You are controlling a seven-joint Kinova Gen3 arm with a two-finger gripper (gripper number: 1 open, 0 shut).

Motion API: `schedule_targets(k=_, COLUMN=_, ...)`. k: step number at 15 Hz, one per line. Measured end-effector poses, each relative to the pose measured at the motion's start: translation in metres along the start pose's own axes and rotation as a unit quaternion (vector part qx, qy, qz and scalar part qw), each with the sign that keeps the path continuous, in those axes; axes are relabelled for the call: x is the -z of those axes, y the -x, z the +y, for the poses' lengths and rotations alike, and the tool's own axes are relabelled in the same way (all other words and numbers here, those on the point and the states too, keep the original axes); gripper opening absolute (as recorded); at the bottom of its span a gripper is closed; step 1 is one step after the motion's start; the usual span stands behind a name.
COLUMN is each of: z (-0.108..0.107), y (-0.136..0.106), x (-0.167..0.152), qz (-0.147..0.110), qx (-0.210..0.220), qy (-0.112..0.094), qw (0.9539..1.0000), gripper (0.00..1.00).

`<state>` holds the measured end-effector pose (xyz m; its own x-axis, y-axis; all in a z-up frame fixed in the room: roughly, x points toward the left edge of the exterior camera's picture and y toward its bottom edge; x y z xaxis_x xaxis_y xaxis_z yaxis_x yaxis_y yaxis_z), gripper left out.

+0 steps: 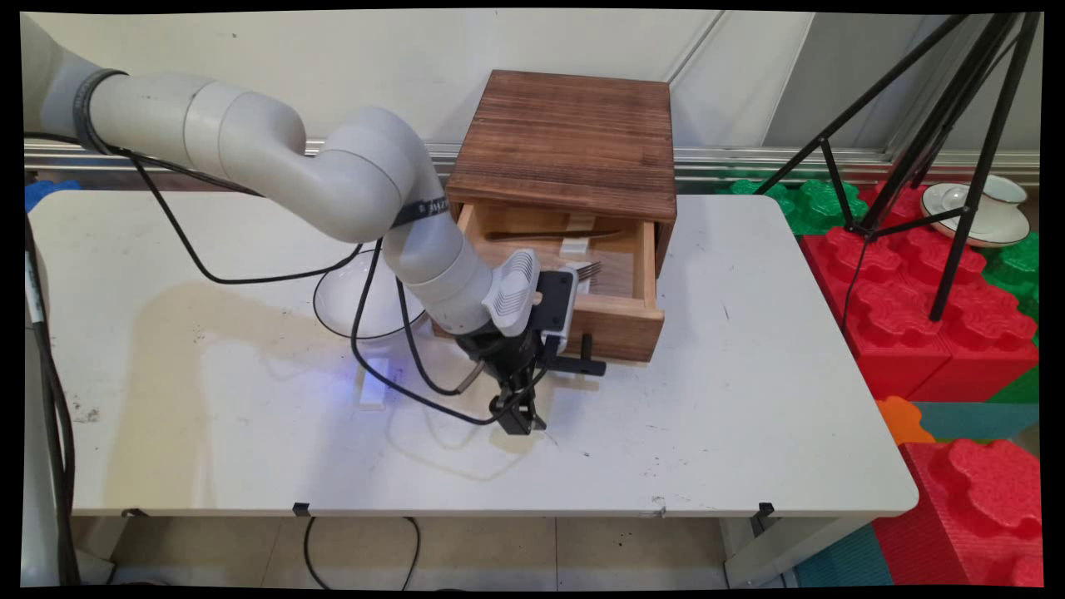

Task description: Open the drawer

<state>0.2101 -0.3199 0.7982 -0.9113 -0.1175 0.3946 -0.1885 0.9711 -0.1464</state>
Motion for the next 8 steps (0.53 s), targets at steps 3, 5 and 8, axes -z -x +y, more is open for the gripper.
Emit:
schedule_targets(k=3, z=0.012, y=-0.002, x=0.001, qz=0.003, qx=-0.002, qy=0.005, qw=1.0, gripper=1.0)
schedule_targets(k=5, z=0.018, y=-0.003, x=0.001, qz=0.006, qx=-0.004, qy=0.008, qw=0.9999, gripper=1.0)
schedule_targets(k=8, z=0.029, y=-0.006, x=0.002, qz=0.009, qx=-0.007, qy=0.011, qw=0.9999, gripper=1.0)
